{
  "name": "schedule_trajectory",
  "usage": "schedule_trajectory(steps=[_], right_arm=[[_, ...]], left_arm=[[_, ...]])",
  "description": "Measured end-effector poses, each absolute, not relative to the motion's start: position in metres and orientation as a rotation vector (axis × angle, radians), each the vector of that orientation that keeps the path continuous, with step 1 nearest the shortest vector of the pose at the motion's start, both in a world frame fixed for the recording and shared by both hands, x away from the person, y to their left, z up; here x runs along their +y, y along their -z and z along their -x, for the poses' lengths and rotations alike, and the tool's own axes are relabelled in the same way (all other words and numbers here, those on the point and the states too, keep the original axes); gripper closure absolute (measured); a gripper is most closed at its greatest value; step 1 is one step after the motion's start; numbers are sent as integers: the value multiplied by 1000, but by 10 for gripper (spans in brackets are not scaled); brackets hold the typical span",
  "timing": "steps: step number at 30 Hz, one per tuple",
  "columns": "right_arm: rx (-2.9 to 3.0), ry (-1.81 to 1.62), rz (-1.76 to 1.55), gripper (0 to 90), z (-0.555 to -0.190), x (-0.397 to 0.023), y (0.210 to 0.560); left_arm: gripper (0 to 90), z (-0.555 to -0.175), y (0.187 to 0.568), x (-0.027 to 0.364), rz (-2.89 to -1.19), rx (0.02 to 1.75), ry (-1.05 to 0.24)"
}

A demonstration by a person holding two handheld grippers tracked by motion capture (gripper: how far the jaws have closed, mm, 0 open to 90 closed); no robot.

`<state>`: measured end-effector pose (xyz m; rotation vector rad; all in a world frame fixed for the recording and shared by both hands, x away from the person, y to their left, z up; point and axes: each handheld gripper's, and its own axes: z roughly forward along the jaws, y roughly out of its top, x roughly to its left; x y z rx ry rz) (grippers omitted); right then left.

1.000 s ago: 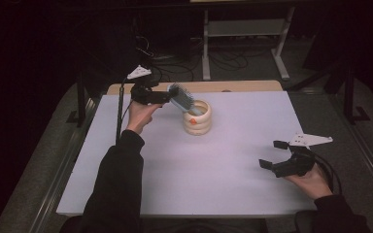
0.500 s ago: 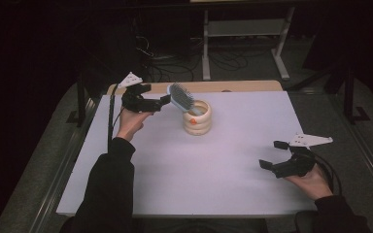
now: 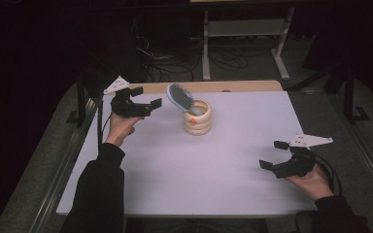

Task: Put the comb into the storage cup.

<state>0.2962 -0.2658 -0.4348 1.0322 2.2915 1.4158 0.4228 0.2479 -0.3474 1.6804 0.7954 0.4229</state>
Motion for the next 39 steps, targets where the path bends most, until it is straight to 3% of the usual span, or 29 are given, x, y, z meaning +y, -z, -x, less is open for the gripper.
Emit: schedule_trajectory(steps=[39], right_arm=[[2296,-1400,-1042,0,-297,-266,437]], left_arm=[[0,-379,357,303,-1654,803,-469]])
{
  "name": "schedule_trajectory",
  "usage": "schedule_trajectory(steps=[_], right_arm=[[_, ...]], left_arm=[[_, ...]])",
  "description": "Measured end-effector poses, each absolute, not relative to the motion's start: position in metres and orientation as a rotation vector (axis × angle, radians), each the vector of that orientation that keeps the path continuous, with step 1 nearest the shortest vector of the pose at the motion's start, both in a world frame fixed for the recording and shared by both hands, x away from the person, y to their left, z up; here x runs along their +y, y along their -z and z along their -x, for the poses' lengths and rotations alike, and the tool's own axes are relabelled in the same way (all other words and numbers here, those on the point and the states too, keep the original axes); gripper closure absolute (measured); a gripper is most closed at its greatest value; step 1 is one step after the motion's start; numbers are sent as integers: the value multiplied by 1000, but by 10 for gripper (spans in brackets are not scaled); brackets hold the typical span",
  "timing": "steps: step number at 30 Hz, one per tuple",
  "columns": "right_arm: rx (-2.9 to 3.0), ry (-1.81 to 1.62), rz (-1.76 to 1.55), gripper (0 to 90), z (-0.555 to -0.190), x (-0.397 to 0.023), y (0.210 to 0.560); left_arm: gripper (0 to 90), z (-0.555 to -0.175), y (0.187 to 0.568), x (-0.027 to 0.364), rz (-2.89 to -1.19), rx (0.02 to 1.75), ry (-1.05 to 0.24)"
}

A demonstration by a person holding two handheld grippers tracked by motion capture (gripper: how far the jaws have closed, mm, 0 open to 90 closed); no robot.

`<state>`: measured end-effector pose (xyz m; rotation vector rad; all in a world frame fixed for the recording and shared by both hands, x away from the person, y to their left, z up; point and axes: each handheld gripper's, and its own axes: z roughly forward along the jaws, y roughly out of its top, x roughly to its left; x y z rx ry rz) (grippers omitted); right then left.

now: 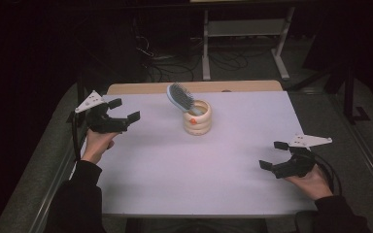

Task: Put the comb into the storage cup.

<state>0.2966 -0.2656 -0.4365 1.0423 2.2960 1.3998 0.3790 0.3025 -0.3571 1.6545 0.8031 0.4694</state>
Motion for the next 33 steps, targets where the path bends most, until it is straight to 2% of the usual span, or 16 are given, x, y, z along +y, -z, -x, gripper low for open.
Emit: schedule_trajectory(steps=[33], right_arm=[[2302,-1386,-1048,0,-297,-265,438]], left_arm=[[0,-340,402,352,-1633,890,-480]])
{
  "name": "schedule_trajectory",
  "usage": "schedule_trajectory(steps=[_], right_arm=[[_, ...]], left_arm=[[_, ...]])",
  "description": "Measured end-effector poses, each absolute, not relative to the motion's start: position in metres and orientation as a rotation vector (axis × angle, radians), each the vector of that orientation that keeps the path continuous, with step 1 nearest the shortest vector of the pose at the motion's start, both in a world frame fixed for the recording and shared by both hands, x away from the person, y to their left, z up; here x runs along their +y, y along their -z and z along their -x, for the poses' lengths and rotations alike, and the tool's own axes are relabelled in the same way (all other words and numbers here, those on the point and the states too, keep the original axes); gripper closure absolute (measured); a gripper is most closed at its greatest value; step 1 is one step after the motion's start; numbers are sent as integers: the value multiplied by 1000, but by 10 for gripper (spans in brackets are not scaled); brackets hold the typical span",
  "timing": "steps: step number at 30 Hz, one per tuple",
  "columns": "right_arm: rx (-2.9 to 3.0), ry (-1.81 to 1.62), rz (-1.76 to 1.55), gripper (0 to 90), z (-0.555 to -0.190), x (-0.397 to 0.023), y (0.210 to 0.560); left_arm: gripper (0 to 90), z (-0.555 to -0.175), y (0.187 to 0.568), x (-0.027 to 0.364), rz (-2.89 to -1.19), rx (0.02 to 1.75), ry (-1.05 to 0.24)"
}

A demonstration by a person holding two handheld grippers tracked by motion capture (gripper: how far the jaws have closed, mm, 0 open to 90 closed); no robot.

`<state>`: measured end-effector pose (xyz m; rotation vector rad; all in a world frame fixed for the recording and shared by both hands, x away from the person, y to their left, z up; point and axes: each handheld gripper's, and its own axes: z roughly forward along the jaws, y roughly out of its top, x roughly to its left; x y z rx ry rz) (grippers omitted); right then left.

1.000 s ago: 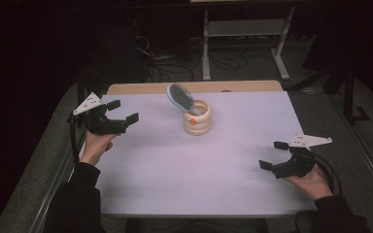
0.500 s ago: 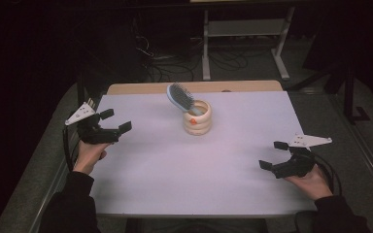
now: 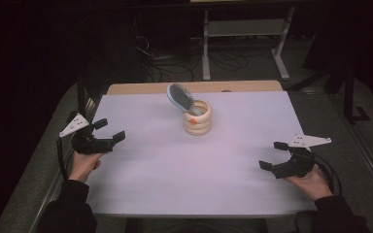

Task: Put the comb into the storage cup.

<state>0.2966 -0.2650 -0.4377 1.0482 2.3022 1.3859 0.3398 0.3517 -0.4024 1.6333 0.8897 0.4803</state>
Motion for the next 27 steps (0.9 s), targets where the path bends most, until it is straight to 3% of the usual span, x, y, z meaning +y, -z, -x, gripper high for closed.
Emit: schedule_trajectory(steps=[18,27], right_arm=[[2300,-1395,-1054,0,-296,-266,438],[2298,-1408,-1066,0,-295,-267,439]], left_arm=[[0,-302,426,376,-1576,923,-623],[0,-293,430,386,-1549,953,-608]])
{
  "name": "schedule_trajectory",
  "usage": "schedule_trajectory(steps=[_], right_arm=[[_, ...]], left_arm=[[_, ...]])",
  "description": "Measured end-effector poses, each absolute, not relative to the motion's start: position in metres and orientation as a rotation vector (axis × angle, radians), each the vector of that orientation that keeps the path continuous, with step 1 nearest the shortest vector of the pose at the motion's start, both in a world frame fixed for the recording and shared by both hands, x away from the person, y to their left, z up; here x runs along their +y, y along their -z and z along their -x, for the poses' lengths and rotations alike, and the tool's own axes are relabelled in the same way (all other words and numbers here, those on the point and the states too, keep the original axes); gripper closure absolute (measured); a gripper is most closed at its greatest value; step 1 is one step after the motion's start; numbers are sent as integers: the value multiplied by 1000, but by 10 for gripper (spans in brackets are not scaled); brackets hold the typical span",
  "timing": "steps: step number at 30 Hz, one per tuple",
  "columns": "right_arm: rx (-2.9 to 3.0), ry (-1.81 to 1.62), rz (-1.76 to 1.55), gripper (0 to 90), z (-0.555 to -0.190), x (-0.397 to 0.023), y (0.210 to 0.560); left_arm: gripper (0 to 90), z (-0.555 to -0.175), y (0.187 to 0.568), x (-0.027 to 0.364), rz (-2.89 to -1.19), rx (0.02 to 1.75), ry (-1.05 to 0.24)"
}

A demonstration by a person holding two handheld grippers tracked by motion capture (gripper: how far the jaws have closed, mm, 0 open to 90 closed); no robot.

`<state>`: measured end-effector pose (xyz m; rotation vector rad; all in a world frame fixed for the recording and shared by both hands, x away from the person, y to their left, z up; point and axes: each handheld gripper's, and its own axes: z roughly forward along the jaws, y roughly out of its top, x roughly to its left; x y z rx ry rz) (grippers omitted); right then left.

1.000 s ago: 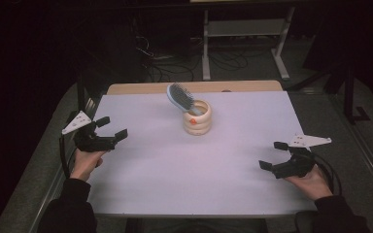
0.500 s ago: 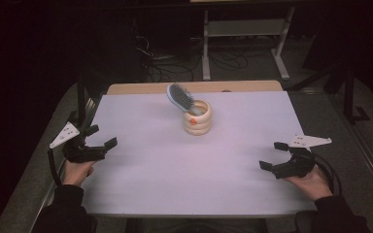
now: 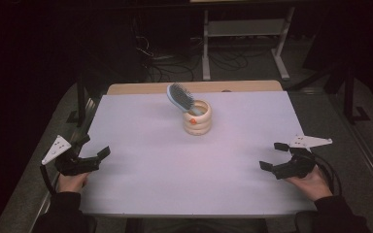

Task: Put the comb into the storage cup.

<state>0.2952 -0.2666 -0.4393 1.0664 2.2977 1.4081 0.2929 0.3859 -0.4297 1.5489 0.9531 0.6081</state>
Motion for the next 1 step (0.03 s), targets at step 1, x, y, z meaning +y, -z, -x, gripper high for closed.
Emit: schedule_trajectory(steps=[1], right_arm=[[2298,-1408,-1066,0,-295,-267,439]], left_arm=[[0,-293,430,386,-1549,953,-608]])
